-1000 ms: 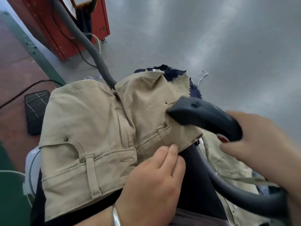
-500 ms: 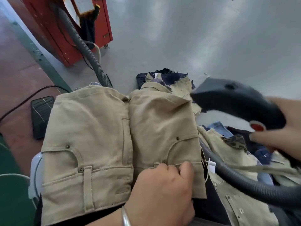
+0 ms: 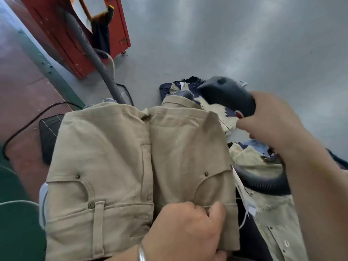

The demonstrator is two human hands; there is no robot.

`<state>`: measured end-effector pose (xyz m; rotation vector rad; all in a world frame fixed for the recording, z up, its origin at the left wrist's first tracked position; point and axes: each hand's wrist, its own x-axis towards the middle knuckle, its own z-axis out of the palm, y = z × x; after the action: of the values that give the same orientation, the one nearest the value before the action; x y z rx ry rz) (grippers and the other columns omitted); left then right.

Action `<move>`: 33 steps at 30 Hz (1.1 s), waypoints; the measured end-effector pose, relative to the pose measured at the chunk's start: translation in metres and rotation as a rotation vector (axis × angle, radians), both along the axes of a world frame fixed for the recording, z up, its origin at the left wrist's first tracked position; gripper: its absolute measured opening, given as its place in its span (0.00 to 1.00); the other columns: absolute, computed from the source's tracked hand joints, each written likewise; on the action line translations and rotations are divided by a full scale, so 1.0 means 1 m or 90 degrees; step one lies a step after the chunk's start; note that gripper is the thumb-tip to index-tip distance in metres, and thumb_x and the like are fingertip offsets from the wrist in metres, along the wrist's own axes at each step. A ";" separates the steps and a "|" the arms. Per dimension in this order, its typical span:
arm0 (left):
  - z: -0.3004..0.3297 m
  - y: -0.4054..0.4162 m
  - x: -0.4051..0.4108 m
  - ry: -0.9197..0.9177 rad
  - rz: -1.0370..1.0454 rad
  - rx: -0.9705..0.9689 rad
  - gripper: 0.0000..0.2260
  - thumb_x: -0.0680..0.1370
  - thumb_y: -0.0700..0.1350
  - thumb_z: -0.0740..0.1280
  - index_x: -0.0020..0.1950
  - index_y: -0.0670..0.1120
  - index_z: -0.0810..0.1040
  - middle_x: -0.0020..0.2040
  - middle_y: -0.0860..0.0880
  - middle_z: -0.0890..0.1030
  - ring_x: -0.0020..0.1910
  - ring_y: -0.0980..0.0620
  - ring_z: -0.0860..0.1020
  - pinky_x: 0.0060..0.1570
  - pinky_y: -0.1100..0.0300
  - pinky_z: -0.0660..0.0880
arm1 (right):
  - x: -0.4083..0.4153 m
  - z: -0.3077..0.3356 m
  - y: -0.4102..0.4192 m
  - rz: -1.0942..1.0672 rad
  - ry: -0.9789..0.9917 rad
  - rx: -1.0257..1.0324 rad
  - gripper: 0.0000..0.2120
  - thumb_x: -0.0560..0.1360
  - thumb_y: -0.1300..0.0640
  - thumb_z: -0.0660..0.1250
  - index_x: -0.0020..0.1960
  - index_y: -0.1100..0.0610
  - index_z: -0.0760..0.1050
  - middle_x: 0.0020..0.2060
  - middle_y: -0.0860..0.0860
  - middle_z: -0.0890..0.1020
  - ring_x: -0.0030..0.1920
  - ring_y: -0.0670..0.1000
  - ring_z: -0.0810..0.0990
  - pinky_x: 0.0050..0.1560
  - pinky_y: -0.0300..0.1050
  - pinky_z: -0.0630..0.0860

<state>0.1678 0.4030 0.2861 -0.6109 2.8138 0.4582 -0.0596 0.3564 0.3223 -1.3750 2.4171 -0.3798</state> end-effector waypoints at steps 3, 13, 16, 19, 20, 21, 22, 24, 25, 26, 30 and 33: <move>0.010 -0.004 0.006 0.004 -0.001 0.020 0.10 0.66 0.56 0.64 0.35 0.50 0.74 0.21 0.51 0.71 0.19 0.52 0.71 0.22 0.65 0.57 | -0.023 0.005 0.002 -0.081 -0.051 -0.100 0.09 0.68 0.63 0.70 0.43 0.51 0.74 0.31 0.53 0.81 0.27 0.54 0.83 0.31 0.49 0.80; 0.049 -0.143 -0.078 0.248 0.238 -0.154 0.17 0.74 0.61 0.64 0.52 0.49 0.75 0.48 0.52 0.76 0.51 0.50 0.72 0.48 0.55 0.71 | -0.046 0.009 0.093 -0.165 -0.113 -0.067 0.22 0.54 0.44 0.67 0.48 0.37 0.74 0.23 0.50 0.81 0.21 0.54 0.80 0.17 0.49 0.74; 0.034 -0.163 -0.102 0.125 0.232 -0.036 0.10 0.72 0.55 0.69 0.47 0.50 0.81 0.45 0.52 0.81 0.47 0.50 0.78 0.45 0.59 0.74 | -0.048 0.009 0.103 -0.159 -0.113 -0.071 0.21 0.55 0.44 0.68 0.49 0.37 0.74 0.23 0.49 0.81 0.20 0.52 0.79 0.20 0.51 0.78; 0.027 -0.166 -0.099 0.133 0.229 -0.015 0.02 0.73 0.47 0.69 0.41 0.51 0.80 0.43 0.54 0.81 0.47 0.51 0.78 0.43 0.61 0.71 | -0.056 0.010 0.111 -0.159 -0.104 -0.079 0.22 0.57 0.44 0.70 0.51 0.38 0.74 0.23 0.49 0.81 0.18 0.51 0.78 0.18 0.50 0.76; 0.029 -0.164 -0.093 0.132 0.225 -0.045 0.02 0.74 0.46 0.68 0.43 0.52 0.80 0.44 0.54 0.79 0.49 0.51 0.77 0.44 0.60 0.71 | -0.061 0.011 0.115 -0.164 -0.097 -0.083 0.23 0.57 0.45 0.71 0.52 0.39 0.74 0.24 0.50 0.81 0.18 0.52 0.78 0.19 0.52 0.76; 0.031 -0.159 -0.084 0.142 0.213 -0.108 0.02 0.75 0.45 0.67 0.45 0.52 0.79 0.46 0.53 0.78 0.52 0.50 0.75 0.47 0.58 0.71 | -0.066 0.010 0.118 -0.163 -0.089 -0.088 0.24 0.58 0.45 0.72 0.53 0.39 0.74 0.25 0.50 0.82 0.19 0.54 0.79 0.20 0.55 0.77; 0.033 -0.150 -0.075 0.176 0.189 -0.197 0.04 0.75 0.44 0.66 0.47 0.51 0.79 0.47 0.52 0.78 0.53 0.48 0.74 0.49 0.55 0.71 | -0.074 0.007 0.123 -0.163 -0.071 -0.092 0.24 0.58 0.45 0.73 0.53 0.38 0.75 0.27 0.49 0.83 0.19 0.56 0.79 0.21 0.58 0.78; 0.037 -0.114 -0.055 0.324 0.092 -0.264 0.05 0.72 0.40 0.67 0.46 0.46 0.80 0.47 0.47 0.78 0.50 0.43 0.74 0.48 0.48 0.71 | -0.085 0.004 0.134 -0.174 -0.010 -0.112 0.26 0.57 0.44 0.74 0.53 0.31 0.73 0.31 0.45 0.84 0.19 0.56 0.79 0.21 0.61 0.78; 0.038 -0.090 -0.045 0.364 0.030 -0.218 0.04 0.71 0.41 0.67 0.44 0.45 0.80 0.44 0.46 0.78 0.46 0.43 0.74 0.45 0.47 0.71 | -0.082 0.003 0.138 -0.162 0.013 -0.116 0.26 0.57 0.43 0.73 0.52 0.27 0.71 0.34 0.40 0.84 0.19 0.54 0.79 0.21 0.60 0.78; 0.035 -0.065 -0.033 0.360 -0.017 -0.169 0.04 0.72 0.44 0.67 0.43 0.45 0.80 0.42 0.47 0.78 0.43 0.45 0.75 0.42 0.49 0.72 | -0.077 0.005 0.142 -0.140 0.015 -0.104 0.27 0.57 0.42 0.72 0.51 0.23 0.69 0.36 0.36 0.83 0.19 0.51 0.79 0.21 0.59 0.78; 0.006 -0.015 0.007 0.170 0.020 -0.036 0.18 0.70 0.62 0.61 0.44 0.49 0.80 0.38 0.52 0.77 0.34 0.51 0.78 0.28 0.61 0.74 | -0.044 0.022 0.151 -0.060 0.040 -0.037 0.28 0.56 0.44 0.74 0.50 0.22 0.69 0.38 0.41 0.82 0.30 0.46 0.80 0.33 0.55 0.82; -0.005 -0.017 0.019 0.151 0.088 -0.025 0.20 0.69 0.63 0.59 0.41 0.48 0.78 0.37 0.53 0.78 0.33 0.53 0.79 0.27 0.63 0.75 | -0.011 0.035 0.138 0.056 0.024 0.075 0.19 0.57 0.41 0.66 0.49 0.31 0.70 0.36 0.34 0.80 0.29 0.40 0.79 0.25 0.43 0.75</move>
<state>0.1868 0.3864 0.2809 -0.8132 3.0225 0.5343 -0.0711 0.4940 0.3577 -1.4420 2.3575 -0.1874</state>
